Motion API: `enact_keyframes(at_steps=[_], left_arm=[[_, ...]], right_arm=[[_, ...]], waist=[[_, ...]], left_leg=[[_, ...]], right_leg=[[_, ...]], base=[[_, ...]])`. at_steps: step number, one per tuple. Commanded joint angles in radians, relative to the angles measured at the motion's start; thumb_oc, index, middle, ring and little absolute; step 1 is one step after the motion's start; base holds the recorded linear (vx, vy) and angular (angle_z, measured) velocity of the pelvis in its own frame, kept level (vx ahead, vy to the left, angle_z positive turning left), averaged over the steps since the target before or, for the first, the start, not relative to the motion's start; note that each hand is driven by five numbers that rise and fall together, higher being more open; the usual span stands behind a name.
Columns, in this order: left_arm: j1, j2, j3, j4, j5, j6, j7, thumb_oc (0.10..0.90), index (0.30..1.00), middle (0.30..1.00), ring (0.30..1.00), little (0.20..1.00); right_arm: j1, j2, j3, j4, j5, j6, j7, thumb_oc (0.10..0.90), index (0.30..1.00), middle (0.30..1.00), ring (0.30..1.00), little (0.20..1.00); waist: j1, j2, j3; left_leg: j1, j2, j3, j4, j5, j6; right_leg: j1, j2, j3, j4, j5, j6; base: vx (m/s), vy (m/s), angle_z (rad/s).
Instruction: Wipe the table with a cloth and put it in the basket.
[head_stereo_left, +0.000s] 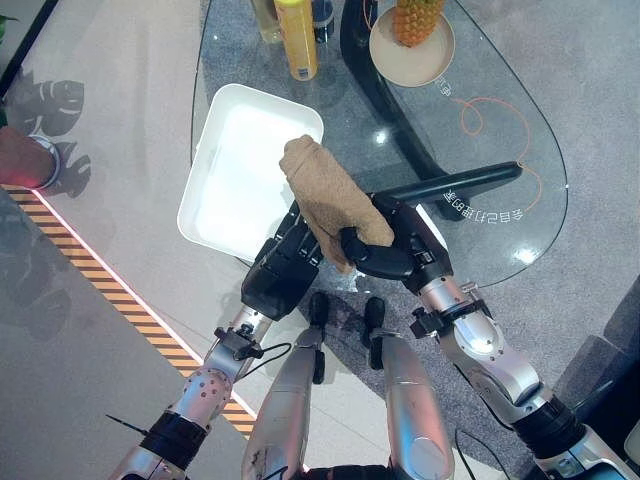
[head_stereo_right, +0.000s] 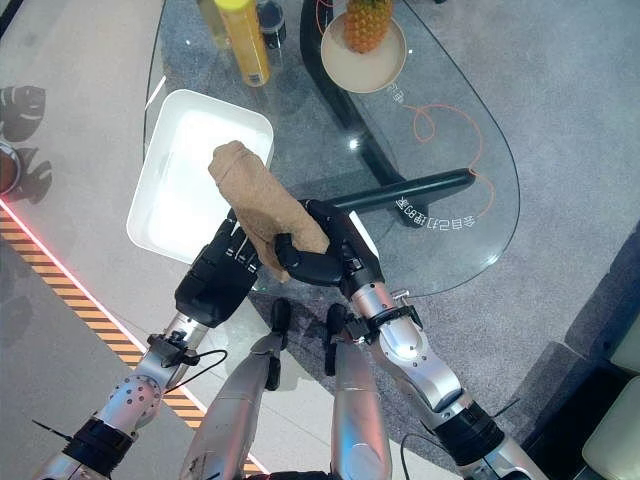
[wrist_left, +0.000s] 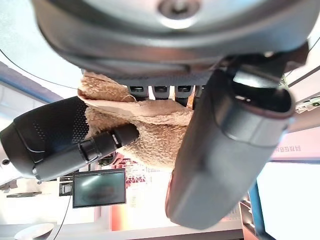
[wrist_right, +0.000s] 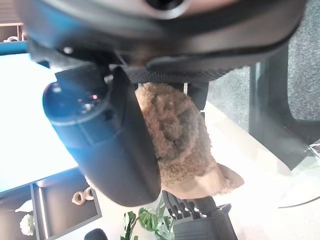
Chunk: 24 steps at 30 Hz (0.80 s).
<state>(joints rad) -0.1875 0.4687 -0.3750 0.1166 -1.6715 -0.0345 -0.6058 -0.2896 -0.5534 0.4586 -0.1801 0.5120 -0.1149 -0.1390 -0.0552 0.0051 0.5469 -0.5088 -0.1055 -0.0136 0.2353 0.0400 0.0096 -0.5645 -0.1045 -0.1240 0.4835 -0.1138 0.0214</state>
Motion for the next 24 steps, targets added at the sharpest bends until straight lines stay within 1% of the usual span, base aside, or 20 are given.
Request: enact_keyframes(at_steps=[1, 7, 11, 15, 17, 19, 21, 24], left_arm=[[-0.052, -0.024, 0.043, -0.273, -0.011, -0.044, -0.179, 0.8, 0.9, 0.9, 0.9, 0.9], [-0.074, -0.006, 0.05, -0.277, -0.027, -0.06, -0.18, 0.8, 0.9, 0.9, 0.9, 0.9], [-0.092, 0.01, 0.046, -0.285, -0.031, -0.078, -0.179, 0.8, 0.9, 0.9, 0.9, 0.9], [-0.107, 0.015, 0.048, -0.299, -0.045, -0.104, -0.167, 0.8, 0.9, 0.9, 0.9, 0.9], [-0.113, 0.015, 0.048, -0.301, -0.051, -0.111, -0.166, 0.8, 0.9, 0.9, 0.9, 0.9], [-0.124, 0.013, 0.059, -0.31, -0.087, -0.13, -0.173, 0.8, 0.9, 0.9, 0.9, 0.9], [-0.129, 0.015, 0.068, -0.32, -0.125, -0.145, -0.176, 0.8, 0.9, 0.9, 0.9, 0.9], [-0.136, 0.005, 0.076, -0.317, -0.189, -0.147, -0.182, 0.8, 0.9, 0.9, 0.9, 0.9]], right_arm=[[-0.064, -0.022, 0.007, -0.1, -0.056, -0.004, 0.089, 0.1, 0.3, 0.3, 0.3, 0.2], [-0.103, -0.068, 0.051, -0.108, -0.154, 0.059, 0.138, 0.1, 0.3, 0.3, 0.3, 0.2], [-0.133, -0.104, 0.077, -0.112, -0.198, 0.084, 0.16, 0.1, 0.3, 0.3, 0.3, 0.2], [-0.165, -0.134, 0.106, -0.12, -0.312, 0.117, 0.225, 0.1, 0.3, 0.3, 0.3, 0.2], [-0.176, -0.142, 0.113, -0.122, -0.337, 0.127, 0.238, 0.1, 0.3, 0.3, 0.3, 0.2], [-0.205, -0.173, 0.134, -0.128, -0.386, 0.146, 0.274, 0.1, 0.3, 0.3, 0.3, 0.2], [-0.22, -0.192, 0.146, -0.136, -0.377, 0.15, 0.285, 0.1, 0.3, 0.3, 0.3, 0.2], [-0.233, -0.197, 0.155, -0.13, -0.376, 0.147, 0.298, 0.1, 0.3, 0.3, 0.3, 0.2]], waist=[[0.024, -0.005, -0.027], [0.027, -0.004, -0.027], [0.028, -0.006, -0.027], [0.032, -0.007, -0.027], [0.032, -0.008, -0.027], [0.035, -0.01, -0.027], [0.037, -0.011, -0.027], [0.04, -0.015, -0.027]], left_leg=[[-0.06, 0.008, 0.053, 0.165, -0.088, 0.018], [-0.065, 0.006, 0.049, 0.167, -0.087, 0.016], [-0.066, 0.005, 0.046, 0.165, -0.083, 0.016], [-0.067, 0.002, 0.043, 0.164, -0.082, 0.015], [-0.067, 0.002, 0.043, 0.163, -0.081, 0.015], [-0.068, 0.002, 0.04, 0.161, -0.079, 0.014], [-0.068, 0.002, 0.038, 0.16, -0.079, 0.012], [-0.07, 0.001, 0.035, 0.159, -0.079, 0.01]], right_leg=[[0.074, 0.062, 0.098, -0.198, 0.094, 0.024], [0.071, 0.063, 0.1, -0.197, 0.091, 0.021], [0.068, 0.062, 0.097, -0.195, 0.092, 0.021], [0.066, 0.064, 0.099, -0.195, 0.093, 0.021], [0.064, 0.065, 0.1, -0.194, 0.093, 0.021], [0.063, 0.066, 0.1, -0.193, 0.092, 0.02], [0.062, 0.067, 0.1, -0.192, 0.09, 0.019], [0.061, 0.068, 0.1, -0.193, 0.089, 0.019]], base=[[0.0, 0.0, 0.0], [0.0, 0.0, 0.0], [0.0, 0.0, 0.0], [0.0, 0.0, 0.0], [0.0, 0.0, 0.0], [0.0, 0.0, 0.0], [0.0, 0.0, 0.0], [0.0, -0.005, 0.01]])
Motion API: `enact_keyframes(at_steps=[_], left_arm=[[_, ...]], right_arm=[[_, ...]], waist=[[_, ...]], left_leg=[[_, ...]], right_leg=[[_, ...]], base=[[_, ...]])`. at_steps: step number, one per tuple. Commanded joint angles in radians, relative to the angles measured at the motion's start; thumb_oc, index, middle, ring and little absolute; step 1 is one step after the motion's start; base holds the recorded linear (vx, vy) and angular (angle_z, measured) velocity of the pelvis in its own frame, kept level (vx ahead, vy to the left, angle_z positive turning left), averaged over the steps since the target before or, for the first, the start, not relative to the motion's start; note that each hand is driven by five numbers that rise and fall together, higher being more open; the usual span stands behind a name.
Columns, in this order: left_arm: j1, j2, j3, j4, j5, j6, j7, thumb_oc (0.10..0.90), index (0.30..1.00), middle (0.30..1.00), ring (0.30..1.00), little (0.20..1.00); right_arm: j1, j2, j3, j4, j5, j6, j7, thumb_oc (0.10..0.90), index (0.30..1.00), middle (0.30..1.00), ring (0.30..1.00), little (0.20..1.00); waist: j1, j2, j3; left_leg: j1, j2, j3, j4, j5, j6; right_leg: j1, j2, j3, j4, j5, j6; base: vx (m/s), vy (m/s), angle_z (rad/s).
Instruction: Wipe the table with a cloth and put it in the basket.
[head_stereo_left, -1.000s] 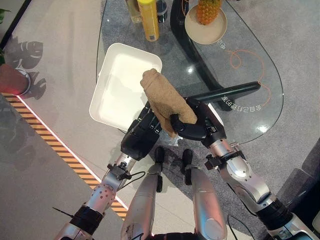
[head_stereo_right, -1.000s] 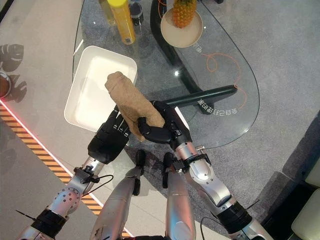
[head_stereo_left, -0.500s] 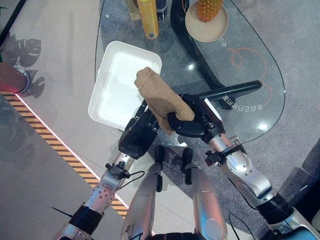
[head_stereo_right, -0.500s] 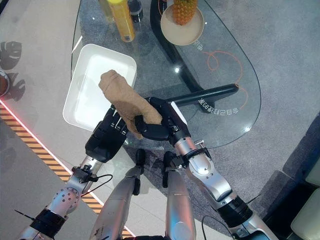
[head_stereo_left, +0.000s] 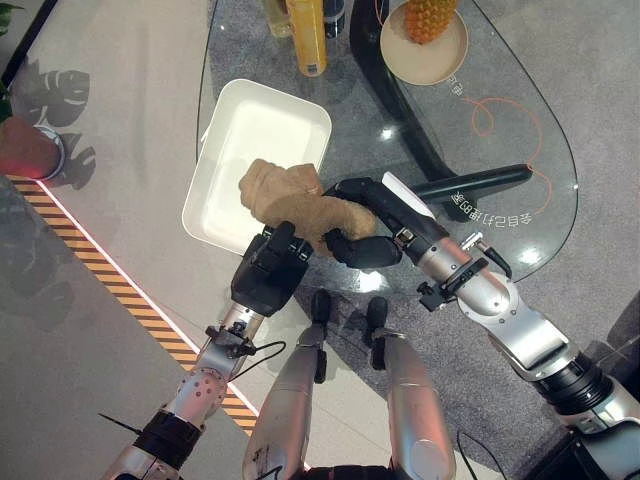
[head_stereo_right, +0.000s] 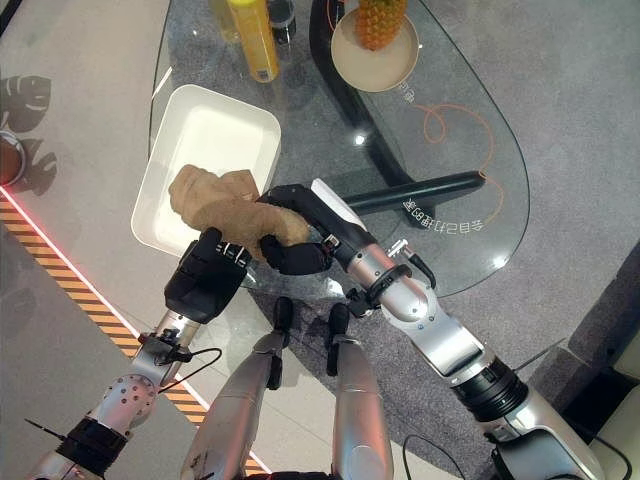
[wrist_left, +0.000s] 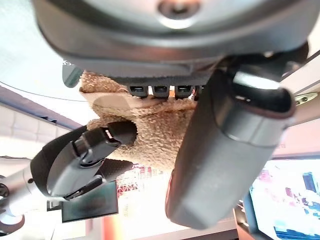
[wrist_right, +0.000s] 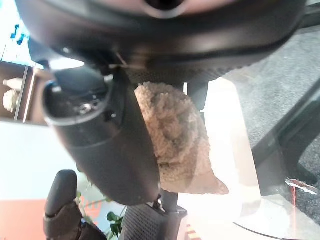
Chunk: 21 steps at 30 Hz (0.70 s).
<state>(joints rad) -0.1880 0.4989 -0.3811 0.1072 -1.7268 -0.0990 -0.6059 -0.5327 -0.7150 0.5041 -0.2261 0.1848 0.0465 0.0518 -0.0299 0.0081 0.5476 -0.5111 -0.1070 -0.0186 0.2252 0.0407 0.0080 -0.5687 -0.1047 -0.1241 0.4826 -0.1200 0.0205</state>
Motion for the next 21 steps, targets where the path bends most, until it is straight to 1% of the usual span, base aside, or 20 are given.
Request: enact_keyframes(at_steps=[1, 4, 6, 9, 12, 17, 18, 19, 20, 21], left_arm=[[-0.14, -0.032, 0.085, -0.307, -0.159, -0.081, -0.174, 0.8, 0.9, 0.9, 0.9, 0.9], [-0.153, -0.057, 0.092, -0.299, -0.2, -0.094, -0.141, 0.8, 0.9, 0.9, 0.9, 0.9], [-0.162, -0.071, 0.097, -0.295, -0.244, -0.098, -0.15, 0.8, 0.9, 0.9, 0.9, 0.9], [-0.165, -0.105, 0.11, -0.297, -0.245, -0.104, -0.173, 0.8, 0.9, 0.9, 0.9, 0.9], [-0.175, -0.126, 0.119, -0.297, -0.245, -0.115, -0.171, 0.8, 0.9, 0.9, 0.9, 0.9], [-0.2, -0.151, 0.134, -0.283, -0.245, -0.13, -0.107, 0.8, 0.9, 0.9, 0.9, 0.9], [-0.203, -0.154, 0.137, -0.274, -0.245, -0.135, -0.094, 0.698, 0.813, 0.813, 0.813, 0.798], [-0.203, -0.155, 0.14, -0.27, -0.245, -0.138, -0.082, 0.435, 0.587, 0.587, 0.587, 0.535], [-0.203, -0.154, 0.142, -0.269, -0.245, -0.138, -0.079, 0.407, 0.564, 0.564, 0.564, 0.507], [-0.204, -0.153, 0.147, -0.265, -0.245, -0.141, -0.072, 0.193, 0.38, 0.38, 0.38, 0.293]], right_arm=[[0.005, -0.035, 0.114, -0.079, -0.052, -0.015, 0.11, 0.1, 0.3, 0.3, 0.3, 0.2], [-0.016, -0.03, 0.125, -0.065, -0.051, -0.019, 0.114, 0.1, 0.3, 0.3, 0.3, 0.2], [-0.026, -0.025, 0.127, -0.062, -0.056, -0.017, 0.124, 0.1, 0.3, 0.3, 0.3, 0.2], [-0.039, -0.019, 0.131, -0.055, -0.055, -0.017, 0.135, 0.1, 0.3, 0.3, 0.3, 0.2], [-0.052, -0.013, 0.131, -0.049, -0.054, -0.02, 0.148, 0.1, 0.3, 0.3, 0.3, 0.2], [-0.069, 0.003, 0.129, -0.029, -0.054, -0.023, 0.152, 0.1, 0.3, 0.3, 0.3, 0.2], [-0.07, 0.006, 0.127, -0.025, -0.057, -0.026, 0.155, 0.1, 0.3, 0.3, 0.3, 0.2], [-0.07, 0.01, 0.124, -0.025, -0.06, -0.025, 0.161, 0.1, 0.3, 0.3, 0.3, 0.2], [-0.07, 0.01, 0.123, -0.026, -0.06, -0.025, 0.162, 0.1, 0.3, 0.3, 0.3, 0.2], [-0.069, 0.01, 0.119, -0.028, -0.062, -0.024, 0.166, 0.1, 0.3, 0.3, 0.3, 0.2]], waist=[[0.016, -0.019, -0.028], [0.019, -0.027, -0.028], [0.02, -0.03, -0.028], [0.023, -0.037, -0.028], [0.026, -0.043, -0.028], [0.027, -0.054, -0.028], [0.027, -0.056, -0.028], [0.027, -0.057, -0.028], [0.027, -0.058, -0.028], [0.027, -0.058, -0.028]], left_leg=[[-0.067, 0.002, 0.039, 0.169, -0.08, 0.012], [-0.065, 0.0, 0.037, 0.165, -0.08, 0.012], [-0.069, 0.0, 0.035, 0.164, -0.079, 0.011], [-0.065, -0.001, 0.033, 0.16, -0.079, 0.01], [-0.062, 0.0, 0.031, 0.157, -0.079, 0.009], [-0.056, 0.0, 0.028, 0.151, -0.081, 0.007], [-0.057, 0.0, 0.028, 0.15, -0.081, 0.006], [-0.056, -0.001, 0.027, 0.15, -0.082, 0.006], [-0.056, -0.001, 0.027, 0.149, -0.082, 0.006], [-0.055, 0.0, 0.027, 0.147, -0.082, 0.005]], right_leg=[[0.066, 0.068, 0.099, -0.193, 0.095, 0.02], [0.064, 0.07, 0.099, -0.191, 0.094, 0.021], [0.06, 0.071, 0.099, -0.191, 0.095, 0.021], [0.063, 0.073, 0.099, -0.193, 0.093, 0.021], [0.061, 0.074, 0.098, -0.19, 0.094, 0.021], [0.06, 0.078, 0.097, -0.189, 0.094, 0.023], [0.058, 0.078, 0.096, -0.188, 0.094, 0.023], [0.058, 0.079, 0.096, -0.188, 0.094, 0.024], [0.058, 0.079, 0.096, -0.188, 0.094, 0.024], [0.057, 0.078, 0.096, -0.189, 0.094, 0.025]], base=[[0.0, 0.0, 0.0], [0.0, 0.0, 0.0], [-0.01, -0.015, 0.04], [0.0, -0.007, 0.04], [0.0, -0.022, 0.06], [0.0, -0.006, 0.0], [0.0, 0.0, 0.0], [0.0, 0.0, 0.0], [0.0, 0.0, 0.0], [0.0, 0.0, 0.0]])
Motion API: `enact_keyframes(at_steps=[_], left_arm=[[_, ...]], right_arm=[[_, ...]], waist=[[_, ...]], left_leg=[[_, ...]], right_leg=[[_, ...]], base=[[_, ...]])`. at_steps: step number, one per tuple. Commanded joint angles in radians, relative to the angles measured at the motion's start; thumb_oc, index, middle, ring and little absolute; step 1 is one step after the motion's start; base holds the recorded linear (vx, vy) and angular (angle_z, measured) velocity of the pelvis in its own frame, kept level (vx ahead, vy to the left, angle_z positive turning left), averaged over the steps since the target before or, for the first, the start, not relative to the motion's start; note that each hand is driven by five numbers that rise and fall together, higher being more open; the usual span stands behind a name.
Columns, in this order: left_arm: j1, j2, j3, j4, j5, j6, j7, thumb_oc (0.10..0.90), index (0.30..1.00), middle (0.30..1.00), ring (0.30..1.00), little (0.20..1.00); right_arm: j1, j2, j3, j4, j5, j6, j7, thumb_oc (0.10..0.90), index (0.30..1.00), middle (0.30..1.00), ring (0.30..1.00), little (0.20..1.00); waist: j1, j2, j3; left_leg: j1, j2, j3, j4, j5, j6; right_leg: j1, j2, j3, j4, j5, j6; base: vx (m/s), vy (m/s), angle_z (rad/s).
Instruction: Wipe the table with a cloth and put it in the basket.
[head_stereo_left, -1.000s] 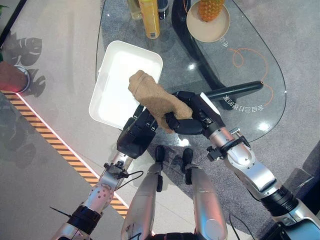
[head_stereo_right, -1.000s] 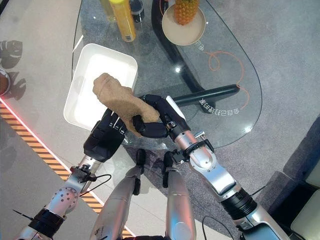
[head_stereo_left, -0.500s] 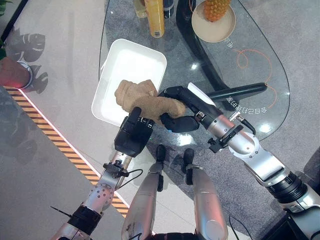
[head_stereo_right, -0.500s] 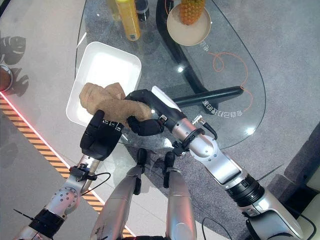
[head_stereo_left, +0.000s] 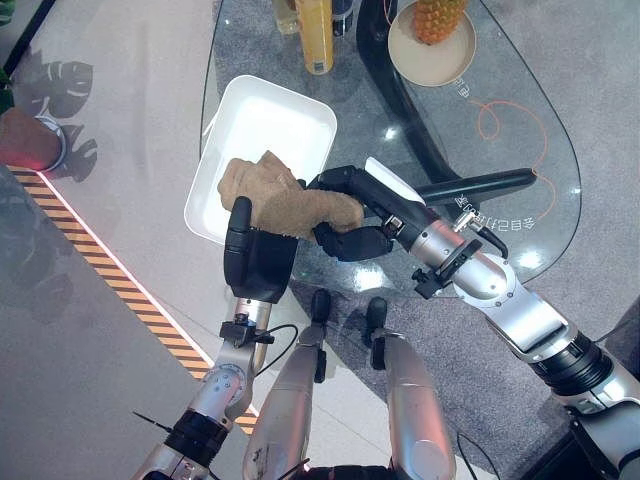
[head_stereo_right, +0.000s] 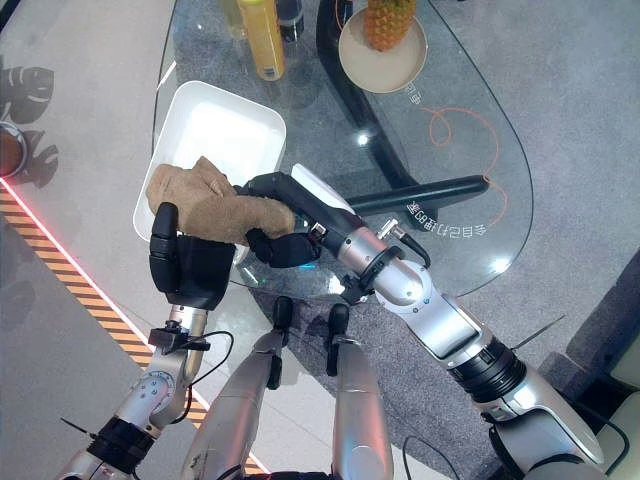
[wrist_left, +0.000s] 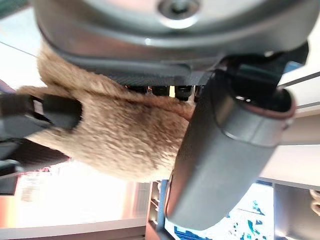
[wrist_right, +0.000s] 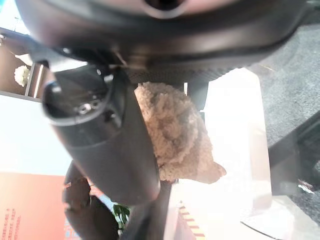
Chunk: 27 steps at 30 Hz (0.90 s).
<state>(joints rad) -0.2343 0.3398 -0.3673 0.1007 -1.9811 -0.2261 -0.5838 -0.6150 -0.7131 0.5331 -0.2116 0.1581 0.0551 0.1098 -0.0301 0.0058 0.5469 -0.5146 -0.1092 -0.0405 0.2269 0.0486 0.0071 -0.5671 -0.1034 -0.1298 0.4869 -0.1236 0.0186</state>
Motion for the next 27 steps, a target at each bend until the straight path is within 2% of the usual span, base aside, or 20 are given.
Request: enact_keyframes(at_steps=[1, 15, 27], left_arm=[[-0.16, 0.005, 0.136, -0.253, 0.009, -0.016, -0.093, 0.1, 0.3, 0.3, 0.3, 0.2], [-0.136, -0.018, 0.162, -0.224, 0.135, -0.012, -0.026, 0.1, 0.3, 0.3, 0.3, 0.2], [-0.13, -0.041, 0.139, -0.219, 0.196, 0.002, 0.017, 0.1, 0.3, 0.3, 0.3, 0.2]], right_arm=[[0.014, 0.012, 0.089, -0.042, -0.039, -0.03, 0.11, 0.1, 0.3, 0.3, 0.3, 0.2], [0.029, 0.026, 0.061, -0.047, -0.091, -0.024, 0.134, 0.1, 0.3, 0.3, 0.3, 0.2], [0.053, 0.069, 0.01, -0.054, -0.066, -0.069, 0.016, 0.1, 0.3, 0.3, 0.3, 0.2]], waist=[[0.027, -0.056, -0.027], [0.026, -0.047, -0.027], [0.015, -0.039, -0.027]], left_leg=[[-0.051, 0.003, 0.049, 0.144, -0.09, 0.007], [-0.049, -0.002, 0.04, 0.131, -0.091, 0.009], [-0.048, -0.005, 0.042, 0.125, -0.094, 0.017]], right_leg=[[0.054, 0.077, 0.101, -0.192, 0.098, 0.027], [0.038, 0.079, 0.098, -0.188, 0.098, 0.029], [0.027, 0.082, 0.105, -0.188, 0.103, 0.033]], base=[[0.0, 0.0, 0.0], [0.0, 0.0, 0.0], [0.0, 0.0, 0.0]])
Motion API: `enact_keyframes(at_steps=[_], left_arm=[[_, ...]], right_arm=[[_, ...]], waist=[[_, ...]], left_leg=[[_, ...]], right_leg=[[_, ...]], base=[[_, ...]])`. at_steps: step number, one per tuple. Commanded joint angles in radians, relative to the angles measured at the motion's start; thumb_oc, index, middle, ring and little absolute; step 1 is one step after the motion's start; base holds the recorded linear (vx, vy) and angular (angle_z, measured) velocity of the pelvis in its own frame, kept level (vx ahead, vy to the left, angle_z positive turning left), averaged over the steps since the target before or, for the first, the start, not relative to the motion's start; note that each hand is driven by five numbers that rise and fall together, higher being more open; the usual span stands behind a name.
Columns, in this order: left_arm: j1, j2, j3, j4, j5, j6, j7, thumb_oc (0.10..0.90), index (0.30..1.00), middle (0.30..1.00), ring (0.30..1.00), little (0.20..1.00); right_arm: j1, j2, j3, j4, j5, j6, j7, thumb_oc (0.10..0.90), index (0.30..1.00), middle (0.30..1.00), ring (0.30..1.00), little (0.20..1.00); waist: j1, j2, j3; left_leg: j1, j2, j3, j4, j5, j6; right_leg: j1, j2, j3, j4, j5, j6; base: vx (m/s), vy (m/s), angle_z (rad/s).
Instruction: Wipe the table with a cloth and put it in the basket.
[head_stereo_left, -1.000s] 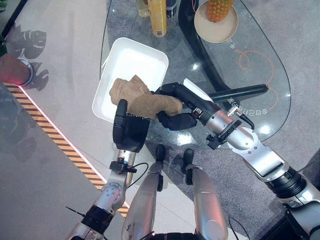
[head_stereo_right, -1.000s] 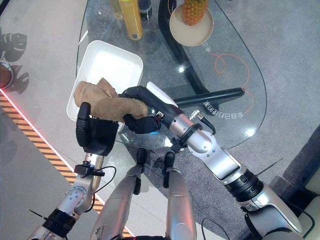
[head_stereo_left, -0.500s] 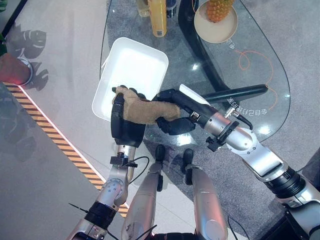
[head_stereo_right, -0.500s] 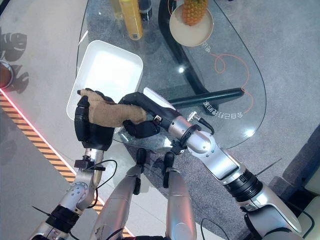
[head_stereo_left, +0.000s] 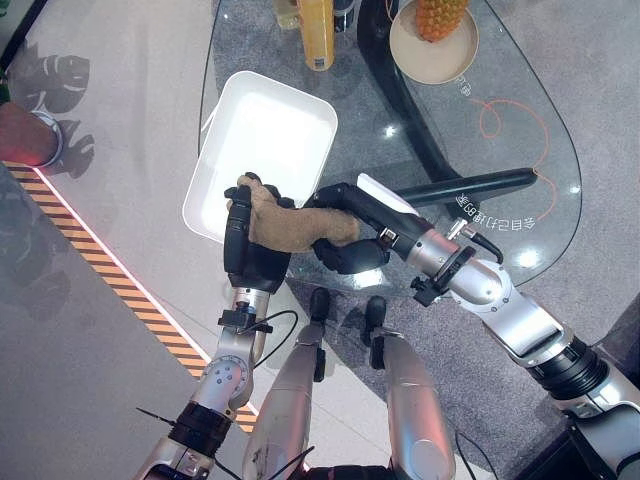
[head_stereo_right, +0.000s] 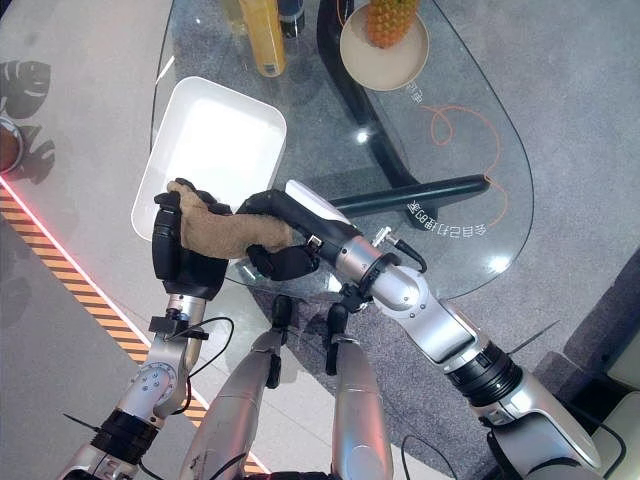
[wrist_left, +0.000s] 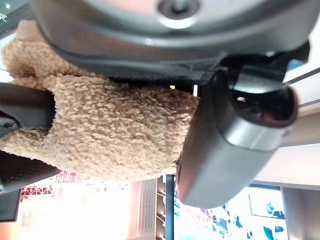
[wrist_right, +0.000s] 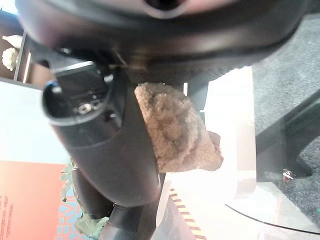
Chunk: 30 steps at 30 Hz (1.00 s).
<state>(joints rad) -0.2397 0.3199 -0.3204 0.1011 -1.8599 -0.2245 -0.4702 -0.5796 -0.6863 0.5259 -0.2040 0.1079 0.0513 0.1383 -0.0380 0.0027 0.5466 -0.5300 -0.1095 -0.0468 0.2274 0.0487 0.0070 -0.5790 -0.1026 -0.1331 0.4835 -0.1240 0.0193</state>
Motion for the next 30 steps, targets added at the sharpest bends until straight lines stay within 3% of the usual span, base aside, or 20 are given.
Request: enact_keyframes(at_steps=[1, 4, 5, 6, 26, 30], left_arm=[[-0.12, -0.022, 0.093, -0.219, 0.072, 0.001, -0.099, 0.1, 0.3, 0.3, 0.3, 0.2], [-0.113, -0.027, 0.088, -0.222, 0.068, -0.007, -0.104, 0.1, 0.3, 0.3, 0.3, 0.2], [-0.108, -0.027, 0.088, -0.223, 0.066, -0.01, -0.109, 0.1, 0.3, 0.3, 0.3, 0.2], [-0.106, -0.028, 0.088, -0.222, 0.067, -0.011, -0.112, 0.1, 0.3, 0.3, 0.3, 0.2], [-0.085, -0.052, 0.132, -0.216, 0.097, -0.036, -0.115, 0.1, 0.3, 0.3, 0.3, 0.2], [-0.08, -0.049, 0.146, -0.21, 0.156, -0.069, -0.091, 0.1, 0.3, 0.3, 0.3, 0.2]], right_arm=[[0.021, 0.046, 0.014, -0.066, -0.017, -0.063, -0.012, 0.1, 0.3, 0.3, 0.3, 0.2], [0.033, 0.052, 0.001, -0.075, -0.002, -0.062, -0.053, 0.1, 0.3, 0.3, 0.3, 0.2], [0.04, 0.056, -0.005, -0.074, -0.009, -0.067, -0.064, 0.762, 0.867, 0.867, 0.867, 0.862], [0.044, 0.059, -0.009, -0.074, -0.009, -0.067, -0.071, 0.8, 0.9, 0.9, 0.9, 0.9], [0.122, 0.099, -0.138, -0.085, -0.01, -0.125, -0.245, 0.8, 0.9, 0.9, 0.9, 0.9], [0.142, 0.102, -0.171, -0.082, 0.011, -0.127, -0.256, 0.8, 0.9, 0.9, 0.9, 0.9]], waist=[[0.022, -0.035, -0.027], [0.019, -0.033, -0.027], [0.019, -0.032, -0.027], [0.018, -0.031, -0.027], [0.004, -0.027, -0.027], [0.0, -0.027, -0.027]], left_leg=[[-0.033, -0.004, 0.049, 0.124, -0.094, 0.017], [-0.033, -0.006, 0.049, 0.122, -0.094, 0.018], [-0.034, -0.006, 0.05, 0.122, -0.095, 0.018], [-0.034, -0.005, 0.051, 0.121, -0.094, 0.019], [-0.036, -0.001, 0.063, 0.112, -0.097, 0.025], [-0.034, 0.001, 0.065, 0.111, -0.098, 0.026]], right_leg=[[0.038, 0.082, 0.109, -0.185, 0.104, 0.033], [0.038, 0.082, 0.11, -0.188, 0.105, 0.032], [0.037, 0.082, 0.11, -0.187, 0.105, 0.033], [0.036, 0.082, 0.109, -0.187, 0.105, 0.032], [0.025, 0.084, 0.108, -0.186, 0.108, 0.032], [0.024, 0.085, 0.109, -0.184, 0.107, 0.032]], base=[[0.0, 0.0, 0.0], [0.0, 0.0, 0.0], [0.0, 0.0, 0.0], [0.0, 0.0, 0.0], [0.0, 0.0, 0.0], [0.0, 0.0, 0.0]])
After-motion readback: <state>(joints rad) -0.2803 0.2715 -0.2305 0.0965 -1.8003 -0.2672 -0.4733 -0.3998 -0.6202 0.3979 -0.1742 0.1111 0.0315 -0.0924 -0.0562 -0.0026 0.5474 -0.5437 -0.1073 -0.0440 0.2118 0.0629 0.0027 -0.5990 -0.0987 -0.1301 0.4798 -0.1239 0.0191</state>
